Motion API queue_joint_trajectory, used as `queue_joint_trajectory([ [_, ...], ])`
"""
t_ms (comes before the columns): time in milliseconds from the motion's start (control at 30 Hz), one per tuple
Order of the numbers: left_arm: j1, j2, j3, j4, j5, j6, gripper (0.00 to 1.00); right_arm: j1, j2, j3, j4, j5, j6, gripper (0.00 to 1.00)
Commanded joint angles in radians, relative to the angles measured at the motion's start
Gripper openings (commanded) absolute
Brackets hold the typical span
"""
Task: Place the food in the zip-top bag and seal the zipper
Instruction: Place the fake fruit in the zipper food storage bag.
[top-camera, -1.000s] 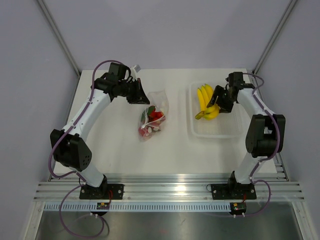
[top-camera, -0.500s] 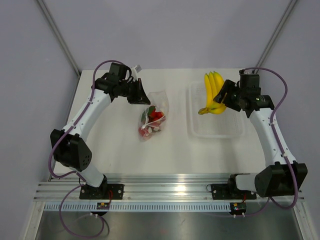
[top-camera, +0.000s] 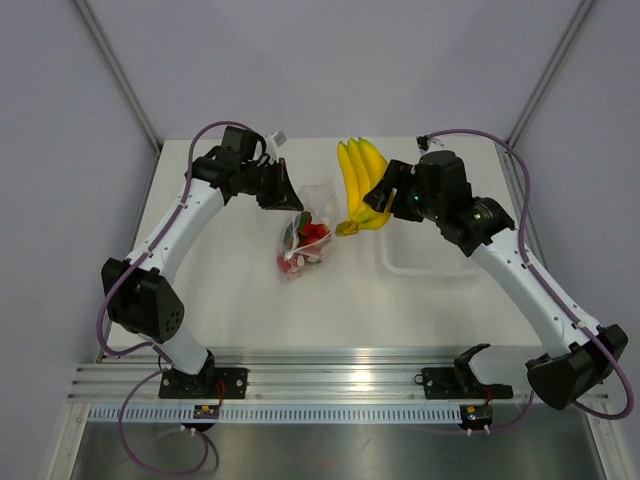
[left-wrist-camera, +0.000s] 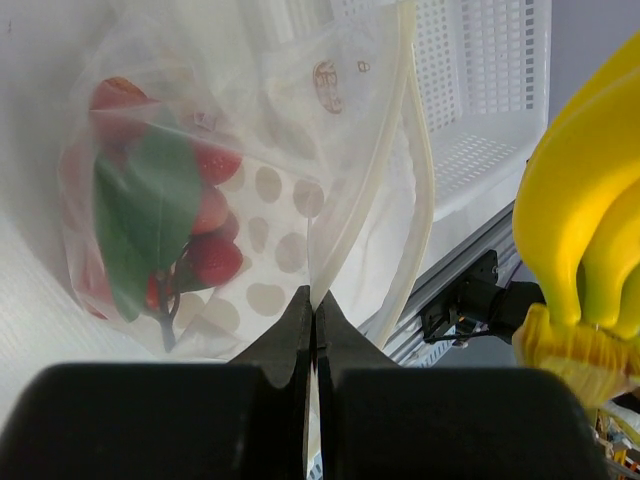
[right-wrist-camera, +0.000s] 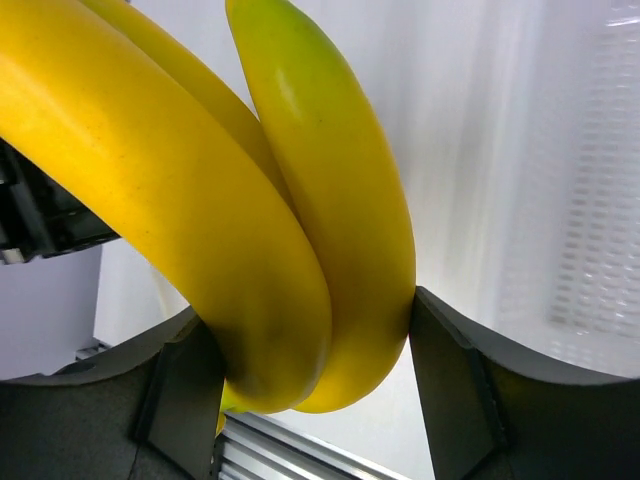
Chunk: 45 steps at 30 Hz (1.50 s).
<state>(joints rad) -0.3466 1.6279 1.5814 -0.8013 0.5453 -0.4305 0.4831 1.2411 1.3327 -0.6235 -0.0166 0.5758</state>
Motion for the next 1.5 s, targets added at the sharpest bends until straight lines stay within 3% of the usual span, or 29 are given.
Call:
queue_joint_trajectory([
  [0,-0.002,-0.01,0.023,0.002,0.004,0.004,0.0,0.087,0.066,0.095,0.14,0.089,0.061,0.04],
  [333,0.0,-0.014,0.029,-0.019,-0.007,0.015,0.0,0.233,0.219,0.117,0.333,0.176,0.134,0.02],
  [500,0.003,-0.017,0.038,-0.029,-0.01,0.021,0.0,0.241,0.254,0.062,0.39,0.201,0.125,0.02],
  [967,0.031,-0.019,0.037,-0.024,0.027,0.016,0.0,0.264,0.207,-0.007,0.366,0.405,0.01,0.01],
  [1467,0.032,-0.017,0.02,0.002,0.068,-0.001,0.0,0.495,0.284,0.056,0.409,0.699,-0.132,0.01],
])
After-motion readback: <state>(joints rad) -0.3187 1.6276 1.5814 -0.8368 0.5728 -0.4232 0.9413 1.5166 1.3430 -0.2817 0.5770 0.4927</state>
